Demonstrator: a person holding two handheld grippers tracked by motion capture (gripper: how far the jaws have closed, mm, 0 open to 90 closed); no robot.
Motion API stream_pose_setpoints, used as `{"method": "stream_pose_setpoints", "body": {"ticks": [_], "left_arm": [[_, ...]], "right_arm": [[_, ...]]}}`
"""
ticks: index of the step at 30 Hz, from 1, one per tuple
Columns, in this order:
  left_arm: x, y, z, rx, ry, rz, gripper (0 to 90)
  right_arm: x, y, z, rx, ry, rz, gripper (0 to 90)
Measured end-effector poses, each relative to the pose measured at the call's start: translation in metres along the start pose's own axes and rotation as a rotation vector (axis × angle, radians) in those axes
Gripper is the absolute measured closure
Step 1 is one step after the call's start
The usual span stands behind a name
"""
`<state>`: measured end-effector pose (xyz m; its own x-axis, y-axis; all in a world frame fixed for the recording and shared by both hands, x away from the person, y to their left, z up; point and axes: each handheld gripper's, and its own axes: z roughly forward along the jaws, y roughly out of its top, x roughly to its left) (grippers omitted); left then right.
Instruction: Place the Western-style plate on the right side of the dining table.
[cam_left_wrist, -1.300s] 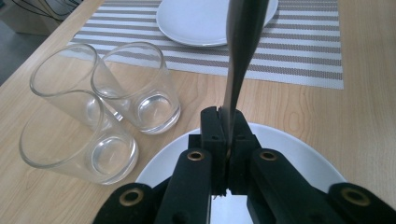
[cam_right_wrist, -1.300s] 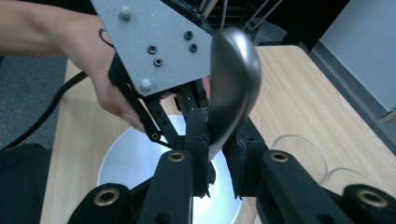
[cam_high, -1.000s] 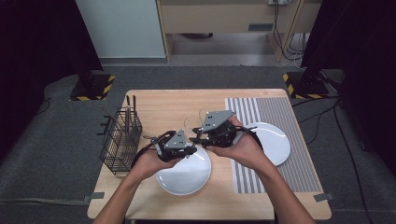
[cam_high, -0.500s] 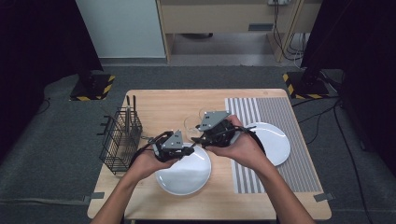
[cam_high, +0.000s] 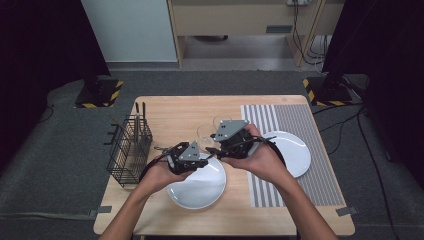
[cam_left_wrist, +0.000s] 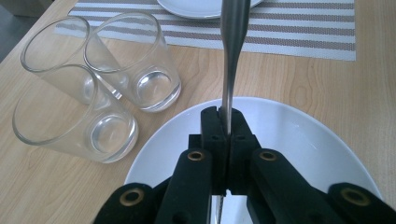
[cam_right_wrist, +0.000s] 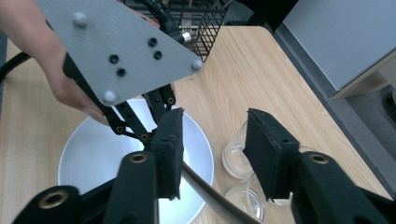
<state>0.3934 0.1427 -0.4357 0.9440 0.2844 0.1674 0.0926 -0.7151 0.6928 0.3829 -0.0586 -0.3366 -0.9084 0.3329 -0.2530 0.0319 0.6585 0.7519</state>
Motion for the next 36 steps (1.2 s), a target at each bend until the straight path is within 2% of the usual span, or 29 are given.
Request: {"method": "stream_pose_setpoints", "body": {"ticks": [3, 5, 9, 18, 21, 28, 29, 30, 31, 36], "left_arm": [[0.000, 0.000, -0.001, -0.009, -0.003, -0.002, 88.6], [0.000, 0.000, -0.002, -0.009, -0.003, -0.004, 88.6], [0.000, -0.001, -0.003, 0.001, -0.001, 0.002, 88.6], [0.001, -0.002, -0.006, -0.009, 0.000, -0.011, 88.6], [0.000, -0.001, -0.006, -0.005, -0.001, -0.010, 88.6], [0.001, -0.001, -0.005, 0.018, -0.001, -0.011, 88.6], [0.002, 0.000, -0.004, 0.019, -0.003, -0.013, 88.5], [0.002, 0.000, -0.004, 0.019, -0.004, -0.014, 88.5], [0.004, 0.001, -0.003, 0.022, -0.008, -0.016, 88.6], [0.004, 0.004, -0.002, 0.030, -0.013, -0.007, 88.6]], "right_arm": [[0.001, 0.000, 0.000, 0.004, 0.002, -0.008, 61.8], [0.000, -0.004, 0.001, 0.032, -0.003, -0.020, 65.8], [-0.001, -0.009, 0.002, 0.042, -0.002, -0.014, 69.6], [-0.003, -0.028, 0.009, 0.066, -0.006, 0.008, 70.2], [-0.004, -0.037, 0.011, 0.067, -0.004, 0.030, 70.5], [-0.005, -0.051, 0.018, 0.064, -0.003, 0.051, 66.2], [-0.004, -0.053, 0.020, 0.062, -0.001, 0.052, 61.9], [-0.004, -0.053, 0.020, 0.062, -0.001, 0.052, 61.9], [-0.003, -0.054, 0.022, 0.066, -0.007, 0.053, 53.1], [0.000, -0.056, 0.030, 0.085, -0.016, 0.027, 44.6]]}}
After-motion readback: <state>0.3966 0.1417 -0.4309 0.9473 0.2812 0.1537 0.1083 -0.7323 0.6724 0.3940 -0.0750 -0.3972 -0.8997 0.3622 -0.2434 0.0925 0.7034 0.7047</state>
